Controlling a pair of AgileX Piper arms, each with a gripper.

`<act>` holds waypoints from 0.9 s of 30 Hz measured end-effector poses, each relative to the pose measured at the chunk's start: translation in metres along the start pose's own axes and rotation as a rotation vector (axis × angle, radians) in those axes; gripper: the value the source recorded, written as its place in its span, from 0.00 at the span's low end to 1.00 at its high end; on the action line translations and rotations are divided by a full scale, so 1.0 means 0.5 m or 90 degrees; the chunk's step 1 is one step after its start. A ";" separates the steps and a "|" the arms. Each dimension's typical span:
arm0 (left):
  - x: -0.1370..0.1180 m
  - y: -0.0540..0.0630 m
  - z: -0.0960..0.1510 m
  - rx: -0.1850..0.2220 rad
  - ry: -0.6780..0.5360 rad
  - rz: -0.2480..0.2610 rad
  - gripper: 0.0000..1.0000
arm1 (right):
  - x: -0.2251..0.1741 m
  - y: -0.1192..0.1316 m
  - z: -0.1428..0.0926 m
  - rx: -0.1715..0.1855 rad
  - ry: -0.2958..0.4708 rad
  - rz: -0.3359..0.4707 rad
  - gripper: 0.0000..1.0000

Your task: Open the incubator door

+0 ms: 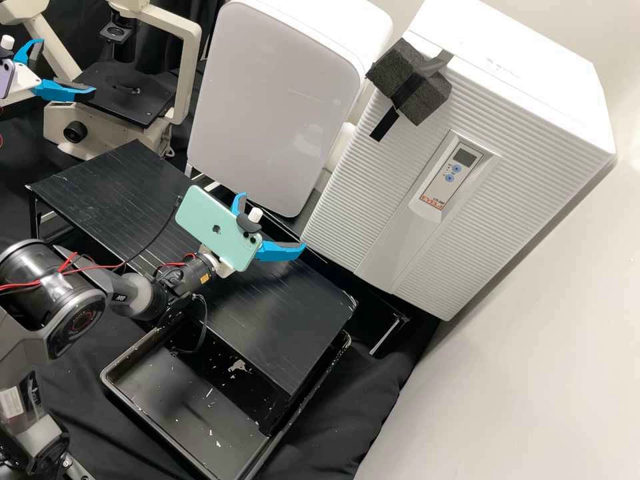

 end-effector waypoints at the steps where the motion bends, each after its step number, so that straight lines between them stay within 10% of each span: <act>1: 0.000 0.000 0.000 0.000 0.000 0.000 1.00 | 0.000 0.000 0.000 0.000 0.000 0.000 1.00; 14: 0.000 0.000 0.000 0.000 0.000 0.000 1.00 | -0.010 0.013 0.009 -0.002 -0.007 0.013 1.00; 27: 0.000 0.000 0.000 0.000 0.000 0.000 1.00 | -0.055 0.151 0.008 0.059 0.025 0.160 1.00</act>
